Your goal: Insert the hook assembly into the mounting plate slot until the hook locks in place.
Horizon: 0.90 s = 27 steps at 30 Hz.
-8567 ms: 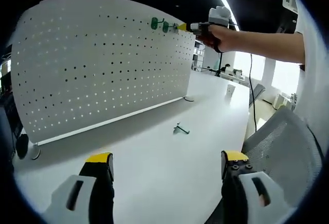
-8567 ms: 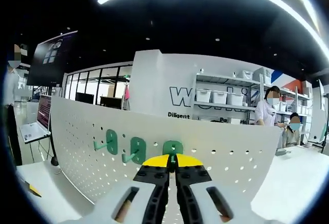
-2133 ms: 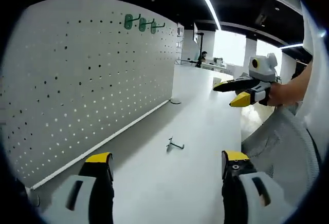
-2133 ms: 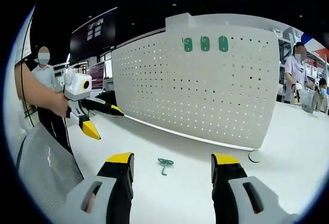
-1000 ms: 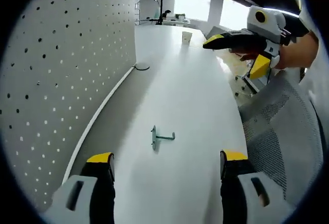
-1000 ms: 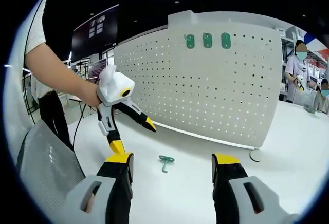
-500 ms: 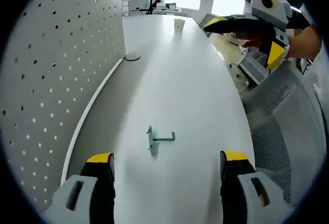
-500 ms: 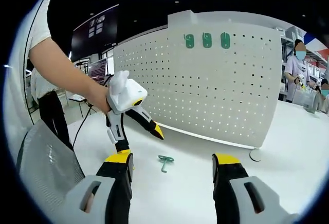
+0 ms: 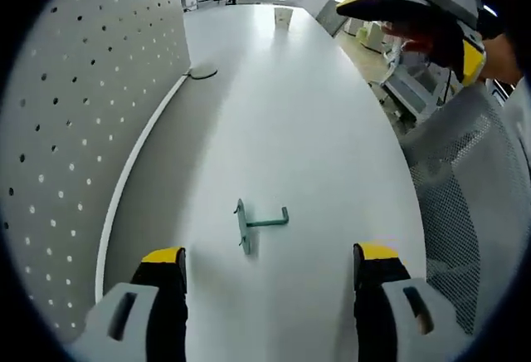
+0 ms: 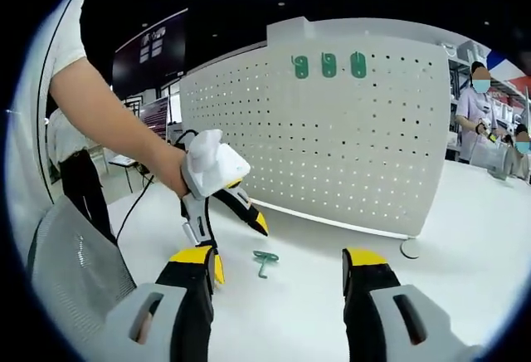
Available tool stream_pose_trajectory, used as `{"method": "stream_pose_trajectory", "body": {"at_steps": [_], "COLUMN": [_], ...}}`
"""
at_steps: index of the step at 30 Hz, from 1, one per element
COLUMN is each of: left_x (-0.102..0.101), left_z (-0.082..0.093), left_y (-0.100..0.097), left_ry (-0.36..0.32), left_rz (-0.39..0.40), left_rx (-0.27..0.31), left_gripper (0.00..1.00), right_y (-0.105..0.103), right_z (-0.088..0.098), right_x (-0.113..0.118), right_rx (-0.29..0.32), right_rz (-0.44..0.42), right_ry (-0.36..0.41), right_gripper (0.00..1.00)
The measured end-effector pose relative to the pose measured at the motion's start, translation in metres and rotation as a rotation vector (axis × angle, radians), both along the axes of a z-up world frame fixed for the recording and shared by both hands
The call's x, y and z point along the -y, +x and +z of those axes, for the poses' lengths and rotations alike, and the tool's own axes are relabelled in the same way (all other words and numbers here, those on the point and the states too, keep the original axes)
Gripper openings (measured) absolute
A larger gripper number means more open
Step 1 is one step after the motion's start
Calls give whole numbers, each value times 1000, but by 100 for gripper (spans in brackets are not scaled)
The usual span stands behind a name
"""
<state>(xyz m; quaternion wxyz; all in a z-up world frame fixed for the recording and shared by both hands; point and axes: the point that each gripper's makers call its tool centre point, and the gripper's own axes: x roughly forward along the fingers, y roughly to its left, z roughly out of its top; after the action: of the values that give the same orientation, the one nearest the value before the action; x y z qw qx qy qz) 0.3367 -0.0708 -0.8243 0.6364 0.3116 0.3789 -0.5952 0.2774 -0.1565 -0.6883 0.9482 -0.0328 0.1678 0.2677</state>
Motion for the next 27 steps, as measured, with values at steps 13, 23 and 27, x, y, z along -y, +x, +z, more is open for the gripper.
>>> {"method": "stream_pose_trajectory", "body": {"at_steps": [13,23,27], "left_x": [3,8,8], "left_z": [-13,-11,-9], "left_y": [1,5,9], "left_ry": [63,54,50], "left_rz": [-42,-44,-31], "left_rx": [43,57,60], "left_gripper": [82,75,59], "right_y": [0,3,2], "right_z": [0,1,1], "right_x": [5,8,8], "right_rx": [0,5,5], "right_rz": [-16,-31,-33], "right_ry": [2,10,12], "right_gripper": [60,58,58]}}
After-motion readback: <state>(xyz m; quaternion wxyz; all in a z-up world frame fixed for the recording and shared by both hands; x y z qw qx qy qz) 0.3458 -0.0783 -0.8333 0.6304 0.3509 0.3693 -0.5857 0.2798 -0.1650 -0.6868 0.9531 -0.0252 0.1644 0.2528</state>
